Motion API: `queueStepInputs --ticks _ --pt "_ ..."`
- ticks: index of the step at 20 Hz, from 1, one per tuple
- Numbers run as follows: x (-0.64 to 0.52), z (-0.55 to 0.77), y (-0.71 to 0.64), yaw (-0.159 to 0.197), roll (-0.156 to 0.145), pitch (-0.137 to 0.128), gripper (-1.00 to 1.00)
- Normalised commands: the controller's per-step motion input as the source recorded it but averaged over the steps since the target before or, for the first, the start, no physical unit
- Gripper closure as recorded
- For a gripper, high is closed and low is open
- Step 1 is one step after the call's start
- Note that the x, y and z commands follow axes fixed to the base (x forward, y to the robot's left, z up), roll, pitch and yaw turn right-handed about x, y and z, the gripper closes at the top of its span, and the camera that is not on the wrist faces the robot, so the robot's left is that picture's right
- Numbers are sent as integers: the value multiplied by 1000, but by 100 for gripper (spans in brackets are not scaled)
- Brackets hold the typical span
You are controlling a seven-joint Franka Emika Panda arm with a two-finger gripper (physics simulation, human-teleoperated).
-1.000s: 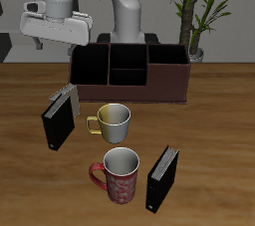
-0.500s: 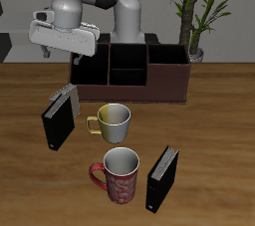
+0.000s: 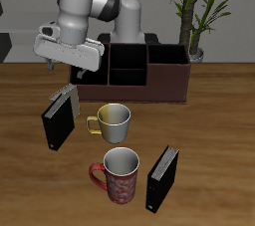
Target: Place the yellow book into the back desk caddy's right compartment
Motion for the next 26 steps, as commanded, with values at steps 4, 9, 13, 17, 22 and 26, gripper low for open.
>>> queueStepInputs --ticks 4,9,13,17,22,26 --pt "59 -211 69 -16 5 18 -100" --pt "-15 -144 -10 -24 -2 11 -100" --pt "-40 -140 -53 -19 -7 3 -100" --pt "-58 -153 -105 -20 -20 4 -100" --pt "-11 -107 -68 -20 -26 10 -100" --pt "18 -204 -76 -32 -21 25 -100"
